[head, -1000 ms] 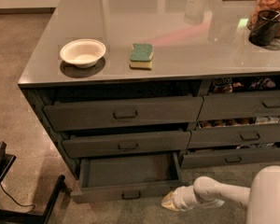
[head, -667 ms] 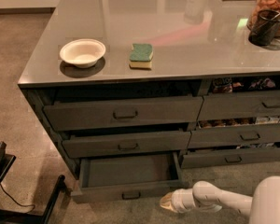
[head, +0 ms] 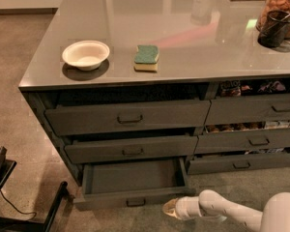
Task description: Close bottom drawer
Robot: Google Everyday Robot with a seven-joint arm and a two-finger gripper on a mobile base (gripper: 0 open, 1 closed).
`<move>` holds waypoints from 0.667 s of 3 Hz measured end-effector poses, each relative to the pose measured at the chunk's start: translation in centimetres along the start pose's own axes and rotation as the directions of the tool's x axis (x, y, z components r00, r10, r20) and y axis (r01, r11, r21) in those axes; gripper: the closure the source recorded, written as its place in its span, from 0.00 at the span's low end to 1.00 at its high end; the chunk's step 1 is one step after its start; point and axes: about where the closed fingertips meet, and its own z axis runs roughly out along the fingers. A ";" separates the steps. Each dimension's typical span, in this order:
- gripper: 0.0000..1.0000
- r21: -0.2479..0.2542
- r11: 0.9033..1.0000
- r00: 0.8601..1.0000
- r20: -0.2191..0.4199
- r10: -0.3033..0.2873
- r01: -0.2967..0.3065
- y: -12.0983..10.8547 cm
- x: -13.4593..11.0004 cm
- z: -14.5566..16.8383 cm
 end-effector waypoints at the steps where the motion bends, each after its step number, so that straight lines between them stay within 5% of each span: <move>1: 1.00 0.005 1.000 1.000 -0.010 -0.018 0.018 0.1 0.0 0.1; 2: 1.00 0.057 0.996 0.997 -0.019 -0.074 0.075 0.0 -0.2 0.7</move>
Offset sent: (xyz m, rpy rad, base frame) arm 0.0185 0.0047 -0.0041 -0.0879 -0.2467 -0.0053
